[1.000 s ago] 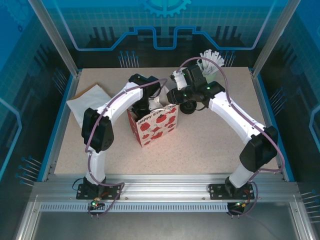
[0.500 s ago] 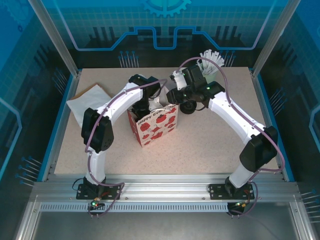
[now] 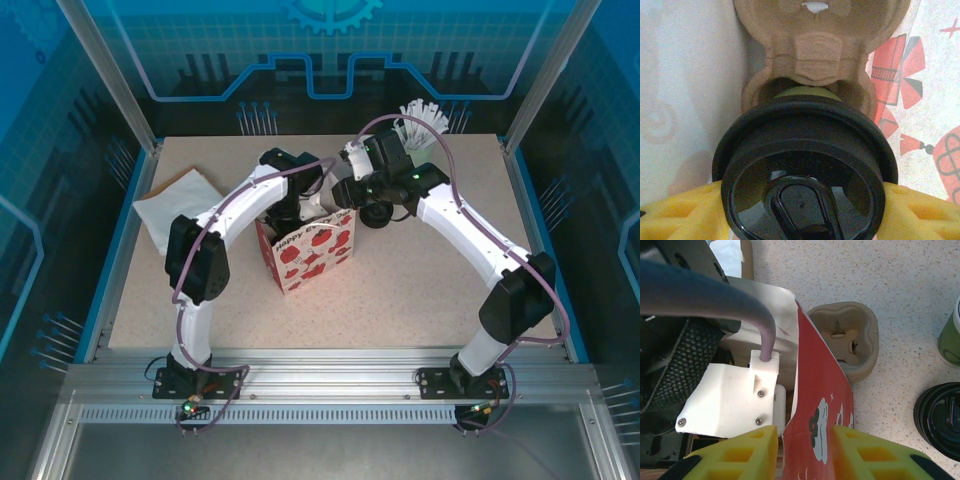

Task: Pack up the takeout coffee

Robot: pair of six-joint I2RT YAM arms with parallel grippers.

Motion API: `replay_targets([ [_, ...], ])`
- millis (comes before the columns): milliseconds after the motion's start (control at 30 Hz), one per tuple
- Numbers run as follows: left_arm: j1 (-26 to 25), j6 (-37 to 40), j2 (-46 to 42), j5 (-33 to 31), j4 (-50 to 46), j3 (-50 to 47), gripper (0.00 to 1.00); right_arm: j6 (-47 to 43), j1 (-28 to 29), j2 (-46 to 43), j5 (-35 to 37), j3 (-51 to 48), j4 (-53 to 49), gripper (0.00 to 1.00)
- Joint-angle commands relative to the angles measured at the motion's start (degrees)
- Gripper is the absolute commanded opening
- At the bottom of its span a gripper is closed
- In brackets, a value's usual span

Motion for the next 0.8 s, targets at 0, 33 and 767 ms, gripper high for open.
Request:
replay_targets([
  [0,-0.4,-0.47,7.02,1.1,8.14,-4.14,0.5,-0.86,1.02,0.51,0.52,0.27,-1.85,0.36],
  [33,-0.3,-0.39,6.5,1.07,7.86,-4.13,0.5,-0.92,0.96,0.4,0.62,0.43,-1.96,0.37],
  [767,-0.59,-1.17,-1.2,0.49,3.4,-1.6,0.69,-1.63,0.48,-4.79,3.0,2.93,-4.63,0.56],
])
